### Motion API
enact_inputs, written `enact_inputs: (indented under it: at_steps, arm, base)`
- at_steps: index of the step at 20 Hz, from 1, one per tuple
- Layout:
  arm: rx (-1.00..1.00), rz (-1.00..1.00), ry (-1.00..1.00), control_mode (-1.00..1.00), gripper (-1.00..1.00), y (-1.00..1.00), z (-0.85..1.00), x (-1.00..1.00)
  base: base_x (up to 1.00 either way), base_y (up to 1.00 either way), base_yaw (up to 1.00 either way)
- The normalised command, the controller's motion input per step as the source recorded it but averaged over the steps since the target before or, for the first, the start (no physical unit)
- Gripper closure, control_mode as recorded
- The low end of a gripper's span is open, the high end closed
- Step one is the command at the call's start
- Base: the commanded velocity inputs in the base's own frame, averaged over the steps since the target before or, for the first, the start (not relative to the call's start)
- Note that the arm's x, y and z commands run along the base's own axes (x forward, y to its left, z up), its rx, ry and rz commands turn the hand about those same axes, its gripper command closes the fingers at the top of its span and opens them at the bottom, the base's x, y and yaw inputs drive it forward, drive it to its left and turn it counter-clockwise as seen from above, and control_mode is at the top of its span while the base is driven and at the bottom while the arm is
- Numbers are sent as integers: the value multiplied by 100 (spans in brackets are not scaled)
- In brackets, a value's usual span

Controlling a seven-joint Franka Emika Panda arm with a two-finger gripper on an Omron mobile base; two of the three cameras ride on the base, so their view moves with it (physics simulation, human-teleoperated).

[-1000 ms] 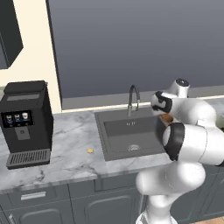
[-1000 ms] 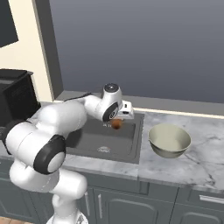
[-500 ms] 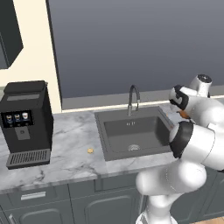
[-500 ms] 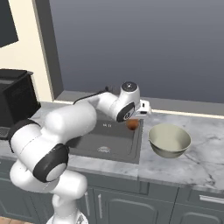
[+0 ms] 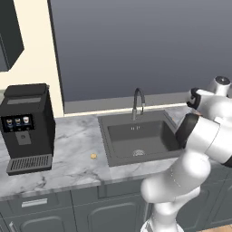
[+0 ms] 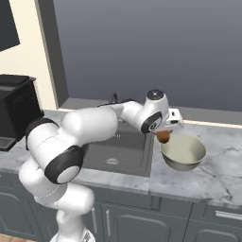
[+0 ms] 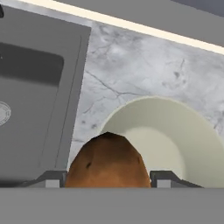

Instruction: Pick the potato from the sink and place it in the bowl. Then pick the bowl and place it in the microwave. Then close the microwave door and press the start button.

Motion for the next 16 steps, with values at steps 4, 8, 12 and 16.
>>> enact_inputs:
  at_steps: [4, 8, 12, 16]
  arm:
    - [-8, 8, 0, -100, 100, -63, -10, -2]
    - [-6, 13, 5, -100, 100, -38, -30, 7]
    - [-7, 11, 12, -100, 100, -5, -49, 16]
    - [-5, 10, 10, -100, 100, 0, -48, 9]
  base:
    - [0, 0, 0]
    - [0, 0, 0]
    - [0, 0, 0]
    - [0, 0, 0]
